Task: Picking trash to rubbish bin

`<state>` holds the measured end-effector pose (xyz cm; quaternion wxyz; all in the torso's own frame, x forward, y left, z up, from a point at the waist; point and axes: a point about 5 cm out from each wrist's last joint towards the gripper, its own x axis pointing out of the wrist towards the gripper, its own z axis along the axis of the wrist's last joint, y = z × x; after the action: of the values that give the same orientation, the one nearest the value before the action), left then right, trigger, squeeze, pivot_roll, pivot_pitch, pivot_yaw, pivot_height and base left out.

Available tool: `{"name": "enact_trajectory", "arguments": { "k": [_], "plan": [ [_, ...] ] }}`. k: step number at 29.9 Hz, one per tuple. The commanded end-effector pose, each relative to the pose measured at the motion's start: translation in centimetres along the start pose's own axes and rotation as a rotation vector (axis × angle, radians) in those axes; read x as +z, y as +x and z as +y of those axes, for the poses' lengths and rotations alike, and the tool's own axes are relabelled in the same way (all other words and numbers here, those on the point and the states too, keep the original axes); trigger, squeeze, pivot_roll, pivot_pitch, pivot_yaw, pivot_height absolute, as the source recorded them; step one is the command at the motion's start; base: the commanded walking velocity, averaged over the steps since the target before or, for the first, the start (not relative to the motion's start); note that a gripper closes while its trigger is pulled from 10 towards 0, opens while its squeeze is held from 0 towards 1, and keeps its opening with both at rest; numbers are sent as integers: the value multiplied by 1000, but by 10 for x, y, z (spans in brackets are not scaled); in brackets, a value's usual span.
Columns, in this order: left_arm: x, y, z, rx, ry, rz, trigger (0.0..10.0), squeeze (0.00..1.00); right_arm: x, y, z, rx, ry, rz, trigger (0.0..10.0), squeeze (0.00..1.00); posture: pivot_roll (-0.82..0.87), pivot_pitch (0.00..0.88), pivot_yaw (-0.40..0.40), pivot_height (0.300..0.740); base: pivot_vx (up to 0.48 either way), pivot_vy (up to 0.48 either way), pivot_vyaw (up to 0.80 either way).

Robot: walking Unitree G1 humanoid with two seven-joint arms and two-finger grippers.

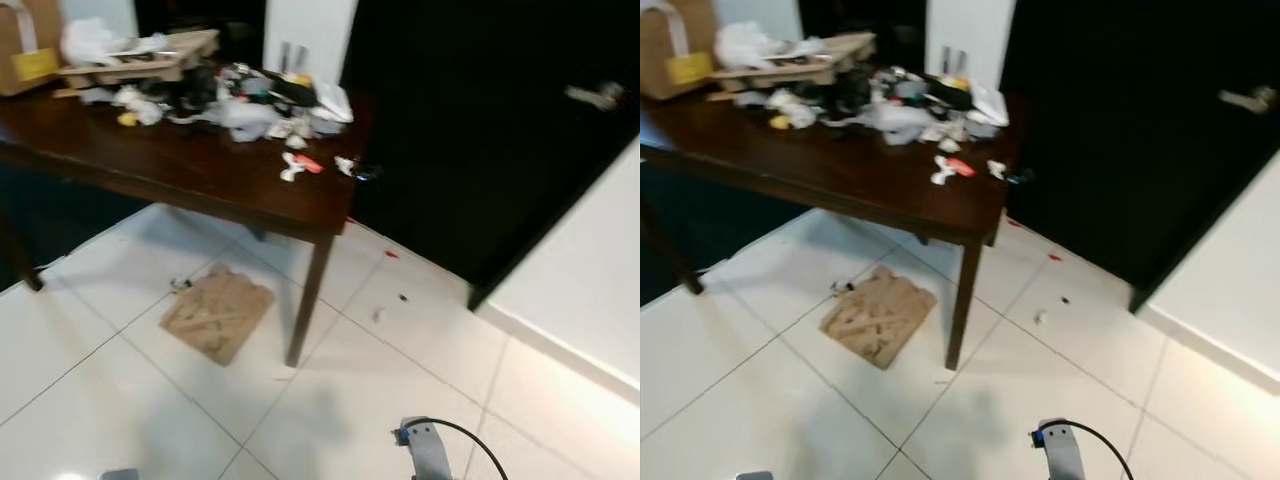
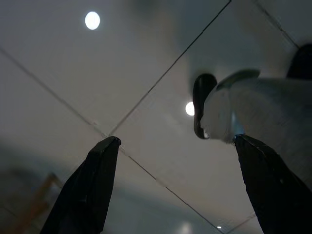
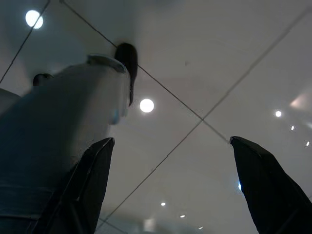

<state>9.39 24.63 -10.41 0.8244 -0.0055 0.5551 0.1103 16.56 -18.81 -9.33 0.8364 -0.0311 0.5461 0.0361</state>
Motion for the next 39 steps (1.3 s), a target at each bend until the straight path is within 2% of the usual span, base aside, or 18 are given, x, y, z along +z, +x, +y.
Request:
{"name": "enact_trajectory", "arguments": {
  "k": [1,10,16,23,28,39],
  "plan": [
    [-5,-1,1,-1,11,17,10000,0,-3,-1,-5,-16,-11,11,10000,0,203,66,-69,740,0,0,-800],
    [-1,0,-1,-4,10,6,10000,0,-1,-1,-4,-21,-2,2,10000,0,201,67,-66,740,0,0,-658],
    [-2,0,-2,-9,26,18,10000,0,-1,0,-3,-16,2,-4,10000,0,199,74,-63,740,0,0,0],
    [-4,0,-1,-4,28,28,10000,0,-3,-1,-3,-14,-4,2,10000,0,199,77,-64,740,0,-444,0],
    [-5,0,-1,19,20,23,10000,0,-4,-1,-3,-12,-13,4,10000,0,200,76,-66,740,0,0,0],
    [-4,0,-4,-1,11,16,10000,0,1,0,-3,-10,-17,-9,10000,0,202,74,-68,740,74,0,0]
  ]
}}
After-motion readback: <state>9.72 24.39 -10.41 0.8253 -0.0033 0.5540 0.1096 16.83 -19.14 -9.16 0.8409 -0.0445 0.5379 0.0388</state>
